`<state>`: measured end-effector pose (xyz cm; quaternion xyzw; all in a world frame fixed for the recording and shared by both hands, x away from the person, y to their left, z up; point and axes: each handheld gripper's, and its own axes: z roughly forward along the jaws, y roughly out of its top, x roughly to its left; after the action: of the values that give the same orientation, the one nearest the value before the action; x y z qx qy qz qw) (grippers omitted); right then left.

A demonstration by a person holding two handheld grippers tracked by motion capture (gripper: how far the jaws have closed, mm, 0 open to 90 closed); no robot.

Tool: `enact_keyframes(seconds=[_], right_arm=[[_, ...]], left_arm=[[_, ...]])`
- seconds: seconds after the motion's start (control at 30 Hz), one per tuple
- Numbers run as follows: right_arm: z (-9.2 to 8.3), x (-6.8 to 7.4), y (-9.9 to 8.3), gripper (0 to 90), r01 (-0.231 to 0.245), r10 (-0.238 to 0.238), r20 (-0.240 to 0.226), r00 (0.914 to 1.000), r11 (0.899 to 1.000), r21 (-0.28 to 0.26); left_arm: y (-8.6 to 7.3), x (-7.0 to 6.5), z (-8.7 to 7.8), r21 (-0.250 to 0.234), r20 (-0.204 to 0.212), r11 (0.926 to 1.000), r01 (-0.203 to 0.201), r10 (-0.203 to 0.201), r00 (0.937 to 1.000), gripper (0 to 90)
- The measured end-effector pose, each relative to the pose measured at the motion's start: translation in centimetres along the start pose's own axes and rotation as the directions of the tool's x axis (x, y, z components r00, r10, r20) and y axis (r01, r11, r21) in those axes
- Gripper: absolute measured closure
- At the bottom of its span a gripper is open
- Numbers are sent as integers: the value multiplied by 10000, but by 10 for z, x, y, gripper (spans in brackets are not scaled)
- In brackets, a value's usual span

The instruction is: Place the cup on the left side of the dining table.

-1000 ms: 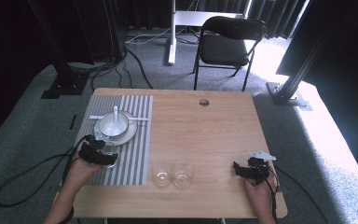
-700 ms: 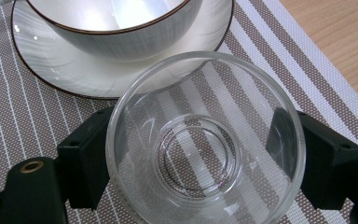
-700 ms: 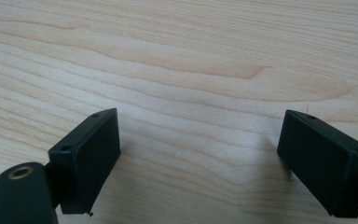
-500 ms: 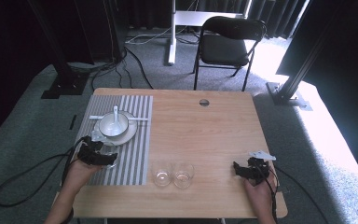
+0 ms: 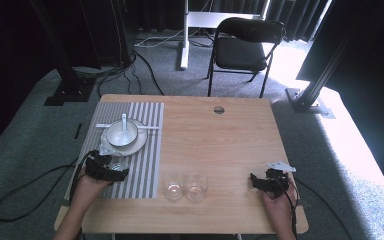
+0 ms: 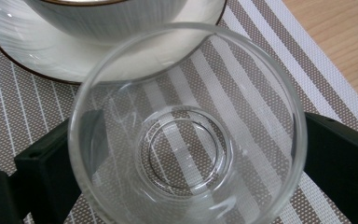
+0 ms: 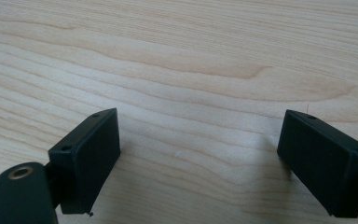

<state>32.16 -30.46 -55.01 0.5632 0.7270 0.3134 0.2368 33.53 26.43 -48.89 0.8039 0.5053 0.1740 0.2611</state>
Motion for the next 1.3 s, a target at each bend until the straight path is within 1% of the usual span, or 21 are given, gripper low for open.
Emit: enact_keyframes(seconds=[0.07,0.1,0.17,0.27,0.3,0.37,0.43,0.47,0.53,0.6,0.73,0.83,0.87,0.97,1.1,1.13,1.2,1.3], right_arm=[[0,0,0,125,1,-1,0,10000,10000,0],[0,0,0,125,1,-1,0,10000,10000,0],[0,0,0,125,8,-8,-1,10000,10000,-4],[0,0,0,125,7,-7,1,10000,10000,-4],[0,0,0,125,7,-7,0,10000,10000,-4],[0,0,0,125,10,-10,1,10000,10000,4],[0,0,0,125,5,-5,2,10000,10000,7],[0,0,0,125,5,-5,2,10000,10000,7],[0,0,0,125,13,-13,2,10000,10000,3],[0,0,0,125,12,-12,3,10000,10000,4],[0,0,0,125,2,-2,2,10000,10000,6],[0,0,0,125,2,-2,2,10000,10000,6],[0,0,0,125,2,-2,2,10000,10000,6],[0,0,0,125,-8,8,0,10000,10000,3],[0,0,0,125,-8,8,0,10000,10000,3],[0,0,0,125,-9,9,1,10000,10000,4],[0,0,0,125,-11,11,1,10000,10000,7],[0,0,0,125,-2,2,1,10000,10000,2]], left_arm=[[-2,-3,0,-47,-250,9998,-178,177,9995,30],[-3,-3,0,-71,-348,9998,-185,182,9992,17],[-5,-2,-1,-180,-312,9998,-40,35,9995,16],[-9,0,-1,-182,-457,9997,143,-151,9988,0],[-11,0,-2,-344,-563,9993,142,-162,9983,0],[-13,1,-4,-525,-633,9985,140,-173,9978,1],[-17,1,-7,-860,-607,9962,118,-171,9980,1],[-18,0,-7,-908,-559,9957,209,-261,9981,1],[-20,1,-9,-939,-713,9952,275,-343,9969,1],[-23,1,-9,-974,-713,9949,249,-320,9969,1],[-30,1,-11,-1042,-925,9944,197,-295,9953,1],[-36,2,-14,-1264,-850,9915,308,-418,9955,1],[-38,3,-16,-1437,-852,9890,341,-467,9953,1],[-46,5,-19,-1770,-779,9821,651,-799,9938,2],[-56,7,-19,-1833,-796,9790,895,-1055,9912,2],[-58,8,-20,-1890,-807,9772,964,-1133,9903,2],[-63,9,-22,-2057,-877,9714,1183,-1387,9864,2],[-66,9,-23,-2084,-886,9703,1232,-1442,9856,1]])
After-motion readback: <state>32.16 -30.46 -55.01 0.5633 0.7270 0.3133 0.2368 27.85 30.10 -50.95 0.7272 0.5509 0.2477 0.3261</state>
